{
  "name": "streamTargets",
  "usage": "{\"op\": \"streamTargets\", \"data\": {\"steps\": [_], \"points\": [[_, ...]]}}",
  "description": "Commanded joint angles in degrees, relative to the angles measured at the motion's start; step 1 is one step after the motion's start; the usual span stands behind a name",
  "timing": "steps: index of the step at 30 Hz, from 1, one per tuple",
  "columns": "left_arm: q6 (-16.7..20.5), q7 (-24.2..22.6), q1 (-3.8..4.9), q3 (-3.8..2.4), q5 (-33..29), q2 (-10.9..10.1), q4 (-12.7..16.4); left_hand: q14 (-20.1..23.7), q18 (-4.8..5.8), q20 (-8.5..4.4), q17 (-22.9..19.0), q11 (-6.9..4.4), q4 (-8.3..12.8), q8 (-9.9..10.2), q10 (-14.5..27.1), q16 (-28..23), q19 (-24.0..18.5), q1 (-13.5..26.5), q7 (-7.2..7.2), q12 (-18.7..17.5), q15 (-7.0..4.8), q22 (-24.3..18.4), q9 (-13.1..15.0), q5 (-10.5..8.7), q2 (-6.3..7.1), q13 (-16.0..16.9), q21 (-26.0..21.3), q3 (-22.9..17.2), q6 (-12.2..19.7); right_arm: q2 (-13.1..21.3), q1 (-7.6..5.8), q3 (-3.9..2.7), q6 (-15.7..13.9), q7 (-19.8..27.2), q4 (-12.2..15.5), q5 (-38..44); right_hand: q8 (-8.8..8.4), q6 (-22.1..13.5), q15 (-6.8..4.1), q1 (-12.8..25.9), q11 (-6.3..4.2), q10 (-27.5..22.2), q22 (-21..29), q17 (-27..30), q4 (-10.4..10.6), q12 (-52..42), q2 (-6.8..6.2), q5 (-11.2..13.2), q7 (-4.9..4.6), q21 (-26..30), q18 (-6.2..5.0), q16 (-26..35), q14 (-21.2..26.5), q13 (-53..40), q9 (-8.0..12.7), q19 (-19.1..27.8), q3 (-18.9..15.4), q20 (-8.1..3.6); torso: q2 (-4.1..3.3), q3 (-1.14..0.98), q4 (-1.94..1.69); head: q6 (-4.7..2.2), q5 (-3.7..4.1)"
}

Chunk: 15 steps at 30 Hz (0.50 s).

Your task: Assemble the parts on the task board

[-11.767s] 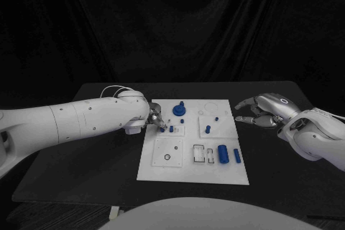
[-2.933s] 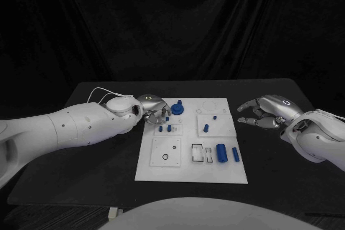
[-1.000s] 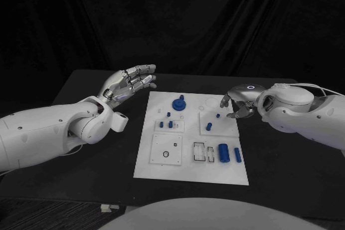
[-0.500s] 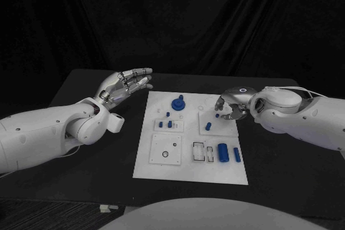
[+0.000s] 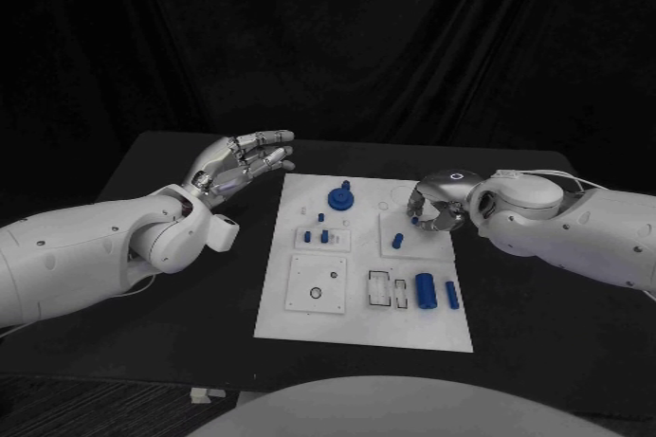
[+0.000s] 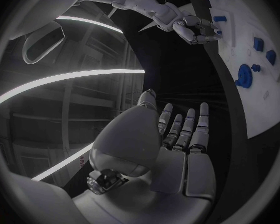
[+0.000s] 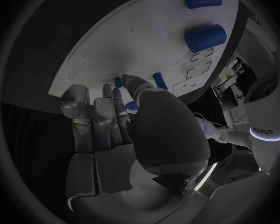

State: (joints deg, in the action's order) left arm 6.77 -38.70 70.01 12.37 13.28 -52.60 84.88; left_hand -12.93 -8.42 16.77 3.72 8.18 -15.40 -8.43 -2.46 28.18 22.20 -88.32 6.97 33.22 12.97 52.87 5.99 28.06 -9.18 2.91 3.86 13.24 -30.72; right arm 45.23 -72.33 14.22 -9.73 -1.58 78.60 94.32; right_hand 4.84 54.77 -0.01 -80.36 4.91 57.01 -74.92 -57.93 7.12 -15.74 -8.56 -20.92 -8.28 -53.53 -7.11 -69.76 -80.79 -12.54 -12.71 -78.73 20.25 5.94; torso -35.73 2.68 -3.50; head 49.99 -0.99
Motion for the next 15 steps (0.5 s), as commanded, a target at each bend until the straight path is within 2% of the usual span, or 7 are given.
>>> {"op": "streamTargets", "data": {"steps": [1,5,10,15], "points": [[-1.0,-5.8,-0.10,-0.05,-0.5,0.3,-0.1,-0.5,0.84,-0.07,0.0,0.20,0.0,-0.1,-0.3,0.4,0.4,-0.7,0.07,0.3,0.06,-0.1,0.0,0.30,-0.13,0.0,0.4,-0.4,-0.5,-0.3,0.30,-0.04,-0.9,0.6,-0.5,-0.4,0.40,1.1,0.08,0.5,-0.01,1.2,-6.8,0.0,-0.1,0.5,0.14,0.8,0.13,-0.2,0.87,-0.2,-0.2,0.5,0.1,-0.3,0.6,-0.01,0.01,0.03,-0.21,0.01,0.05],[-1.1,-5.7,-0.20,-0.05,-0.5,0.4,-0.2,-0.9,0.92,-0.08,0.1,0.36,0.1,-0.1,-0.4,0.8,0.7,-1.0,0.04,0.5,0.19,-0.2,0.0,0.55,-0.18,0.1,0.4,-0.6,-0.6,-0.8,0.54,-0.05,-1.2,0.9,-1.1,-0.5,0.77,2.1,0.04,0.4,-0.15,2.1,-6.8,0.1,-0.2,0.7,0.29,1.1,0.30,-0.3,0.86,-0.2,-0.2,0.9,-0.1,-0.3,0.8,-0.03,0.01,0.02,-0.18,0.01,0.06],[-1.1,-5.4,-0.33,-0.05,-0.5,0.5,-0.3,-1.4,1.01,-0.10,0.1,0.51,0.3,-0.1,-0.5,1.3,1.0,-1.4,0.13,0.7,0.35,-0.4,0.0,0.79,-0.24,0.1,0.5,-0.8,-1.0,-1.3,0.71,-0.05,-1.2,1.1,-1.5,-0.9,1.28,3.9,-0.04,0.5,-0.39,4.9,-6.9,-0.2,-0.2,1.5,0.66,5.4,0.45,-0.9,0.94,-0.4,-0.5,2.0,-0.4,-0.5,0.6,-0.10,0.09,-0.05,-0.01,0.01,-0.14],[-1.2,-5.2,-0.43,-0.05,-0.5,0.6,-0.4,-1.9,1.11,-0.11,0.1,0.61,0.4,-0.3,-0.7,1.7,1.5,-1.7,0.36,0.9,0.55,-0.5,0.1,1.29,-0.43,0.1,0.6,-1.0,-1.7,-1.8,0.84,-0.05,-0.6,0.9,-1.8,-1.0,1.56,4.8,-0.20,-0.3,-0.62,5.9,-6.9,-0.1,-0.7,1.6,1.17,5.7,0.61,-0.9,0.91,-0.4,-0.5,2.3,-0.5,-0.5,0.9,-0.19,0.12,-0.04,-0.03,0.01,-0.07]]}}
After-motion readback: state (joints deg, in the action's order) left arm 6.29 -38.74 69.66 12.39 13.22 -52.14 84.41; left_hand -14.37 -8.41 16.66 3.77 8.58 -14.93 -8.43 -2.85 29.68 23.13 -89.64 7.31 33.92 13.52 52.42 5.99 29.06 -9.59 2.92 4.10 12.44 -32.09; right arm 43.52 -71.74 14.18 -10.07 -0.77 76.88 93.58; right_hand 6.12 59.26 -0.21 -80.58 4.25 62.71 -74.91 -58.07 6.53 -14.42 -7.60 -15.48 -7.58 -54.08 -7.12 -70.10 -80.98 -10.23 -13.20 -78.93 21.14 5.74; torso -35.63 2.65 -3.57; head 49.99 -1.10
